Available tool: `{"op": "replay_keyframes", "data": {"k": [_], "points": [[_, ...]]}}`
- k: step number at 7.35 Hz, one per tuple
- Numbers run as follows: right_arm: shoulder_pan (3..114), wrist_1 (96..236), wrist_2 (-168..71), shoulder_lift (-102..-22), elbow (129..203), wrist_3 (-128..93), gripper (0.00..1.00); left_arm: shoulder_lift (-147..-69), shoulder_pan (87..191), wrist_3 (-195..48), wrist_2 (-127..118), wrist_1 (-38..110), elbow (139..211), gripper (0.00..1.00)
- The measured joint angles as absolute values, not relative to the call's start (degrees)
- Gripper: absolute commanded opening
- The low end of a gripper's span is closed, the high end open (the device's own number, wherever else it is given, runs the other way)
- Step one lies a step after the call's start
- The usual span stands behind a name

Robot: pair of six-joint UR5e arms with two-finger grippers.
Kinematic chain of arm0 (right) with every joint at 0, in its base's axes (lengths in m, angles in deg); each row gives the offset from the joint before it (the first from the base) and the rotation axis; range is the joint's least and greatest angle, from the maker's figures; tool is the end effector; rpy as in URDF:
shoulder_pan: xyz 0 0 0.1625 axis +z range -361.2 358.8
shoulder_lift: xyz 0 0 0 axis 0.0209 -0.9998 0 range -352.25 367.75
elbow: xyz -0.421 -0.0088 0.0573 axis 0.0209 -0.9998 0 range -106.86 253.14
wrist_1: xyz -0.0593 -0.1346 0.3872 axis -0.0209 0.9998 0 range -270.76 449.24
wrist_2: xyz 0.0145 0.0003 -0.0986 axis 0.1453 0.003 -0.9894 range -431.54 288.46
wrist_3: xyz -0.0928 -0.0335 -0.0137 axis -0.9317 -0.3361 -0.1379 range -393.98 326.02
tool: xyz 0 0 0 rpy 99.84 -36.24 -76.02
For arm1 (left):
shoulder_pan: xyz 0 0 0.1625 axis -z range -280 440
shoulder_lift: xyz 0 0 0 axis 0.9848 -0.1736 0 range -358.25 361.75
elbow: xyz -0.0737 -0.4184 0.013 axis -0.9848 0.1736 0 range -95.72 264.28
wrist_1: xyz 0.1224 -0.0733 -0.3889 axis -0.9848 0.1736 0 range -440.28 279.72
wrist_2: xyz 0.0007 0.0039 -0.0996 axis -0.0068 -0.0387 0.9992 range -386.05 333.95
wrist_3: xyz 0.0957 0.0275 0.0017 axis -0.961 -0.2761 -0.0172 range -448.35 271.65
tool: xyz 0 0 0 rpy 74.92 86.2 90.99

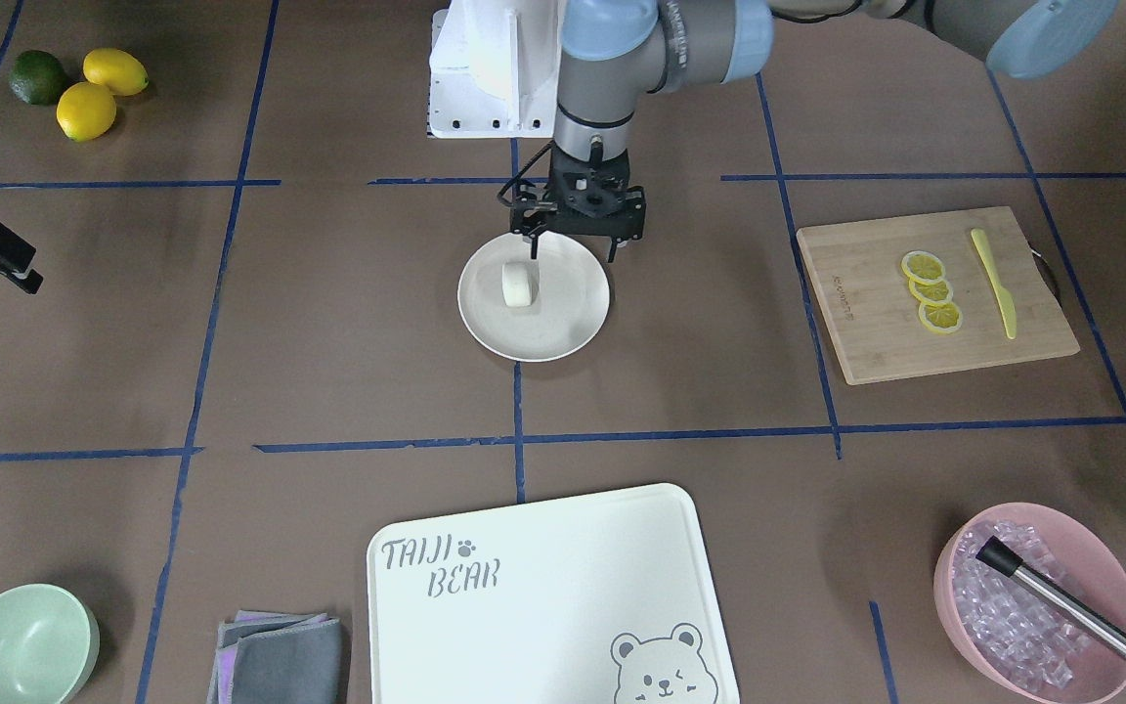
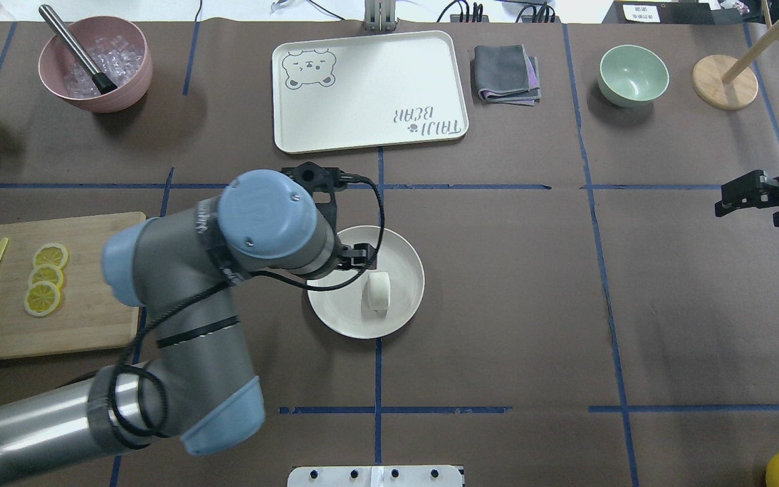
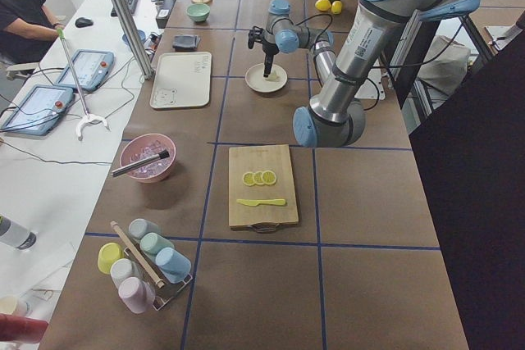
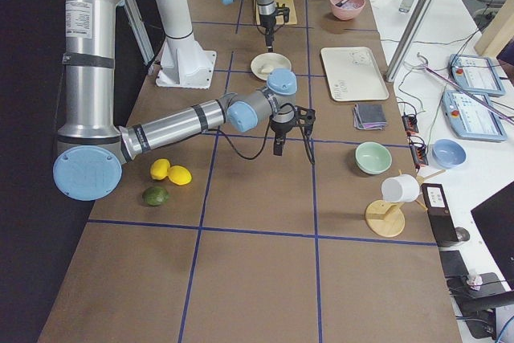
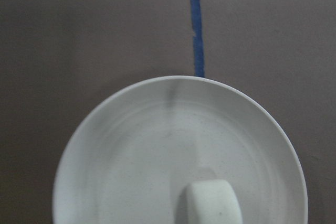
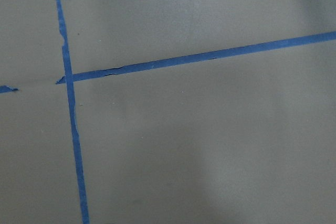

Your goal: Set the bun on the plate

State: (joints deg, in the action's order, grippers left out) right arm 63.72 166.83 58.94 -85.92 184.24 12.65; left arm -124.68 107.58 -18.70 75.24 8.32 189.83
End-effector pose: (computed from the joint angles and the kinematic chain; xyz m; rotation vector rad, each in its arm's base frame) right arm -0.1375 -0.4558 0.4852 0.0000 -0.8515 0.1692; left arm 0.5082 -0.3939 0.1805 0.1890 0.8784 -0.0306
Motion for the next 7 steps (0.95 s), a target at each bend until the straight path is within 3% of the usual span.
{"op": "replay_keyframes", "data": {"k": [2, 4, 7], "points": [[69.5, 167.1, 62.6, -86.2, 181.0, 4.7, 1.00, -114.6, 113.4, -26.7, 81.5, 8.1, 198.9, 0.99], [75.6, 167.4, 65.2, -86.2, 176.3, -5.4, 1.00, -102.1, 122.9, -38.7, 91.5, 11.2, 203.7, 0.99], [83.1, 173.7, 66.8, -85.8, 172.5, -22.1, 1.00, -86.0, 145.5, -71.7, 107.8, 15.1, 200.2, 0.99]]}}
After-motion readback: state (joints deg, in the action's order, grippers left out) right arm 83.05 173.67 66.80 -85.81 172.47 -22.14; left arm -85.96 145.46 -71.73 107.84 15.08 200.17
